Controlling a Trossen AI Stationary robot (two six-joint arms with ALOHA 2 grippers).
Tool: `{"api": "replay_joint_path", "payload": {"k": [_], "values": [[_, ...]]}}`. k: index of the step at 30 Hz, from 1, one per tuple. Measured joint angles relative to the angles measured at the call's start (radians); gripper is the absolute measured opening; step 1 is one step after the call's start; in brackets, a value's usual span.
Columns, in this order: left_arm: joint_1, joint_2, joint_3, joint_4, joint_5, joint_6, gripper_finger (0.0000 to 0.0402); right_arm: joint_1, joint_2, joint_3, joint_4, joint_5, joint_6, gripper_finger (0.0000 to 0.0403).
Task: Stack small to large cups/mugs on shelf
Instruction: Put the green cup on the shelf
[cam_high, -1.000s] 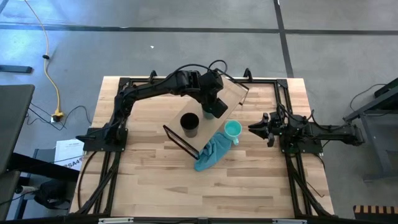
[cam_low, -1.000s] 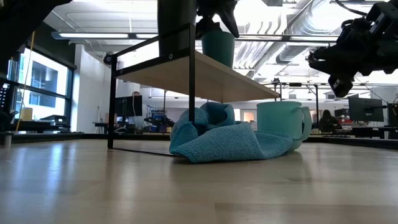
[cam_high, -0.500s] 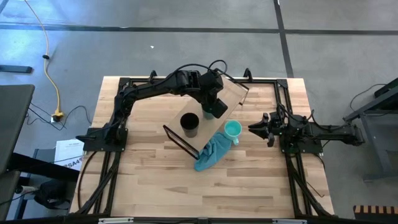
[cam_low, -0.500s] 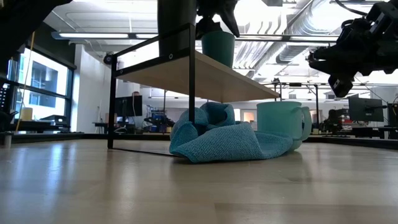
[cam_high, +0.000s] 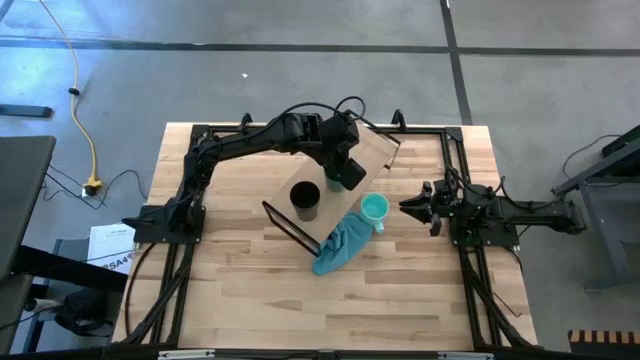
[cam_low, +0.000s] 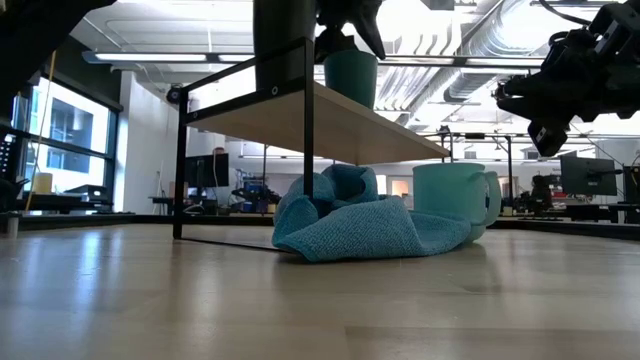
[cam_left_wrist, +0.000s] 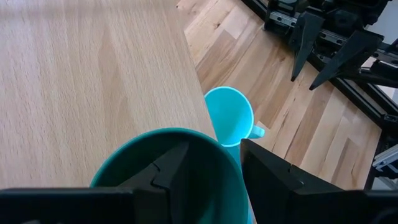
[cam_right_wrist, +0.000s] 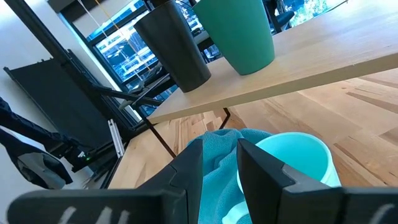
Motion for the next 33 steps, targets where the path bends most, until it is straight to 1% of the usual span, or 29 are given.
{"api": "replay_joint_path", "payload": {"k": [9, 15, 23, 33], "values": [[0.000, 0.000, 0.000, -0.002, -0.010, 0.000, 0.0129, 0.000, 0.000, 0.000, 0.000, 0.000, 0.000, 0.0089], [0.000, -0.009, 0.000, -0.042, -0.010, -0.001, 0.0129, 0.000, 0.000, 0.000, 0.000, 0.000, 0.000, 0.0089], [0.000, -0.036, 0.001, -0.033, -0.011, -0.001, 0.0129, 0.000, 0.000, 0.000, 0.000, 0.000, -0.013, 0.0089], [-0.014, -0.036, 0.005, -0.014, -0.012, 0.000, 0.0129, 0.000, 0.000, 0.000, 0.000, 0.000, -0.019, 0.0089]]}}
